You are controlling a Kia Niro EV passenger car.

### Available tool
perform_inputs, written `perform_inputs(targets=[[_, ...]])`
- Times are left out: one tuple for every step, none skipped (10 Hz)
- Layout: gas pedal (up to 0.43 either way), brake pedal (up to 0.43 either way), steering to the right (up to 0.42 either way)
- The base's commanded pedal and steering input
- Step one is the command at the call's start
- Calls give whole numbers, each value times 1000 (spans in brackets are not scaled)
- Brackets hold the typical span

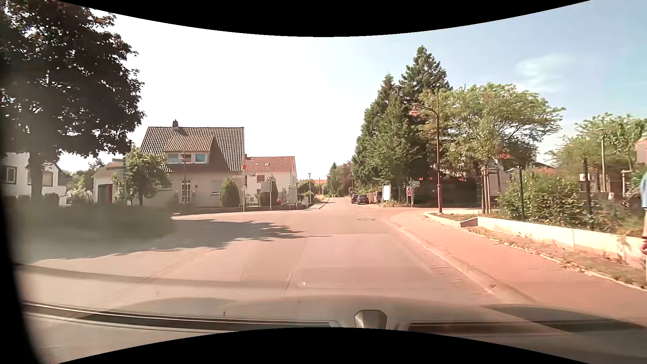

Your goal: Follow the waypoints while adhering to traffic rules and regulations

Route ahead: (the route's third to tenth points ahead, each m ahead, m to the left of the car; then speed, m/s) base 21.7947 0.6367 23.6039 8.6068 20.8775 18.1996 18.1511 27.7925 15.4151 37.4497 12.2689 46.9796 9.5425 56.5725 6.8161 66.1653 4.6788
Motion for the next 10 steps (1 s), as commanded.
perform_inputs(targets=[[0,6,-3],[0,6,-3],[0,6,-3],[0,6,-2],[0,6,2],[0,6,5],[0,6,5],[0,6,5],[0,6,6],[0,6,6]])
